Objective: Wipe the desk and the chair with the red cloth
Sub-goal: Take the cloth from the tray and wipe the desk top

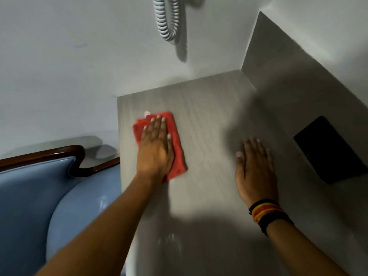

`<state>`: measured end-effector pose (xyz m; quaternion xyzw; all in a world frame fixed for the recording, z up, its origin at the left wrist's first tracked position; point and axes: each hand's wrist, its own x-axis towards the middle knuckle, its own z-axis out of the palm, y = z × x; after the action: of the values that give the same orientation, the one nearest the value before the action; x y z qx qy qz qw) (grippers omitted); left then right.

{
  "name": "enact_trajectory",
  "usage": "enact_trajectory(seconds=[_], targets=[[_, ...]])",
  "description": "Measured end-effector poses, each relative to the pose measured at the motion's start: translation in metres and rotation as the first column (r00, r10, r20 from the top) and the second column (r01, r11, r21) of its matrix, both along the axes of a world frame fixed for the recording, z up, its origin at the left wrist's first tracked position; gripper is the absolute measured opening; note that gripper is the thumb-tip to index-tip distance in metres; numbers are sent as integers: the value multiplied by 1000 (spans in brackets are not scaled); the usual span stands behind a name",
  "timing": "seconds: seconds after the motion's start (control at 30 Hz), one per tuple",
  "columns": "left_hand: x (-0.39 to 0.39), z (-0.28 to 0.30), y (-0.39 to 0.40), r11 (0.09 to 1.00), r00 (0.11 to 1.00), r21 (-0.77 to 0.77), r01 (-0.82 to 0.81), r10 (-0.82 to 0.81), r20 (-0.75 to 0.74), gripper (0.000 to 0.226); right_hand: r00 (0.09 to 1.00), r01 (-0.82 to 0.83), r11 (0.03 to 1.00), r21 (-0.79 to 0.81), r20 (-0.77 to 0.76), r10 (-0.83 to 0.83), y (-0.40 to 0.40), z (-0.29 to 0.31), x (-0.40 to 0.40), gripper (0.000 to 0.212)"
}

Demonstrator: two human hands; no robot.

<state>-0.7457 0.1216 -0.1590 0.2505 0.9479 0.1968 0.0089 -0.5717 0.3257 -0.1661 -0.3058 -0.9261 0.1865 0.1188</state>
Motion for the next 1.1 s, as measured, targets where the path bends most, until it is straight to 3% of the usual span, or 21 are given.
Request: enact_trajectory(seconds=[0.17, 0.3, 0.47, 0.6, 0.7, 0.9, 1.0, 1.1], targets=[[110, -1, -56, 999, 999, -35, 26, -26, 23, 62, 999, -38, 999, -33, -9, 38, -24, 10, -45, 73], [53, -7, -49, 996, 997, -46, 77, -77, 3, 63, 990, -134, 989, -62, -43, 132, -44, 13, -122, 72], [-66, -3, -24, 997, 999, -68, -48, 47, -16, 66, 995, -100, 993, 56, 21, 99, -51, -7, -125, 67], [13, 0, -47, 993, 992, 11, -118, 118, -41, 61, 992, -108, 992, 60, 77, 104, -52, 0, -129, 69], [73, -3, -77, 998, 998, -2, -55, 55, -6, 61, 989, -104, 992, 74, 112, 95, -53, 2, -126, 71], [-16, -2, -54, 994, 995, -47, -97, 97, 12, 65, 990, -99, 990, 97, 111, 88, -51, -1, -127, 72], [13, 1, -60, 990, 991, -33, -136, 136, -4, 65, 988, -116, 988, 103, 112, 104, -52, 0, -127, 72], [52, 4, -71, 997, 997, -40, -70, 71, 26, 67, 989, -105, 989, 104, 117, 92, -52, 0, -128, 72]])
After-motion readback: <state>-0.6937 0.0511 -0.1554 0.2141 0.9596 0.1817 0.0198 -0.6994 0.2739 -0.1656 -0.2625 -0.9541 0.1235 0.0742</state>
